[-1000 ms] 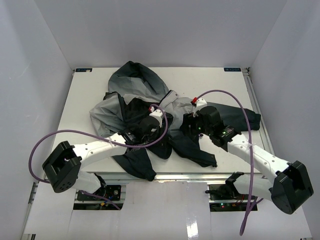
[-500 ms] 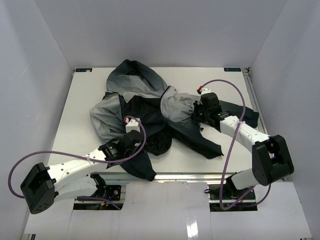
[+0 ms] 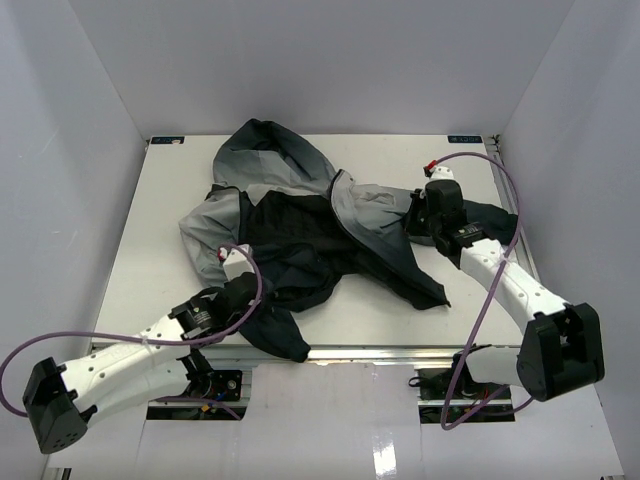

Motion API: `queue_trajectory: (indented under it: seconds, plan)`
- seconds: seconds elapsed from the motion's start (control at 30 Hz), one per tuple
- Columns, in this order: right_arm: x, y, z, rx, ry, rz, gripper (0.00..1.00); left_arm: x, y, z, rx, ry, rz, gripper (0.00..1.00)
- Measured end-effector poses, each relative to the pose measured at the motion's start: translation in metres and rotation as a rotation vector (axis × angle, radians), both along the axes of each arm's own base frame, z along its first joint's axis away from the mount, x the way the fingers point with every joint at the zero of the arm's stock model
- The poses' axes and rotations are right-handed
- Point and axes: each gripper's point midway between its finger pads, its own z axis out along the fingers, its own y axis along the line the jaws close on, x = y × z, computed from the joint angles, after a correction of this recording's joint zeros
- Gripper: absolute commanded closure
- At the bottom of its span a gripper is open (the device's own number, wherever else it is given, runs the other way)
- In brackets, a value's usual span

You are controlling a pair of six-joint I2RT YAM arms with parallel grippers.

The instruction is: Zip up the jacket

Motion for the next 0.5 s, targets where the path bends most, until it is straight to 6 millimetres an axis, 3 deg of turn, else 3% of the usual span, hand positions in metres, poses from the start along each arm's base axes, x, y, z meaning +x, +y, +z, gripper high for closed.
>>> queue_trajectory:
  seconds: [0.07, 0.1, 0.17, 0.23, 0.27, 0.37, 0.5]
  plan:
    - [-0.002, 0.001, 0.009, 0.014, -0.021, 0.006, 0.92, -0.001, 0.004, 0.008, -0.031, -0.017, 0.026, 0.87]
    - [-0.003, 0.001, 0.013, 0.021, -0.031, 0.009, 0.86, -0.001, 0.006, 0.012, -0.048, -0.027, 0.038, 0.8]
    - [-0.005, 0.002, 0.015, 0.028, -0.037, 0.015, 0.71, -0.002, 0.01, 0.019, -0.079, -0.046, 0.053, 0.67]
    - [-0.01, 0.002, 0.011, 0.028, -0.031, 0.024, 0.48, -0.003, 0.014, 0.025, -0.101, -0.06, 0.072, 0.5]
    - [-0.013, 0.001, 0.009, 0.027, -0.026, 0.029, 0.44, -0.004, 0.016, 0.027, -0.11, -0.065, 0.082, 0.47]
    - [-0.02, 0.0, 0.013, 0.027, -0.031, 0.036, 0.35, -0.003, 0.022, 0.031, -0.117, -0.082, 0.105, 0.4]
    - [-0.032, 0.003, 0.033, 0.03, -0.079, 0.057, 0.35, -0.001, 0.026, 0.039, -0.105, -0.102, 0.12, 0.27]
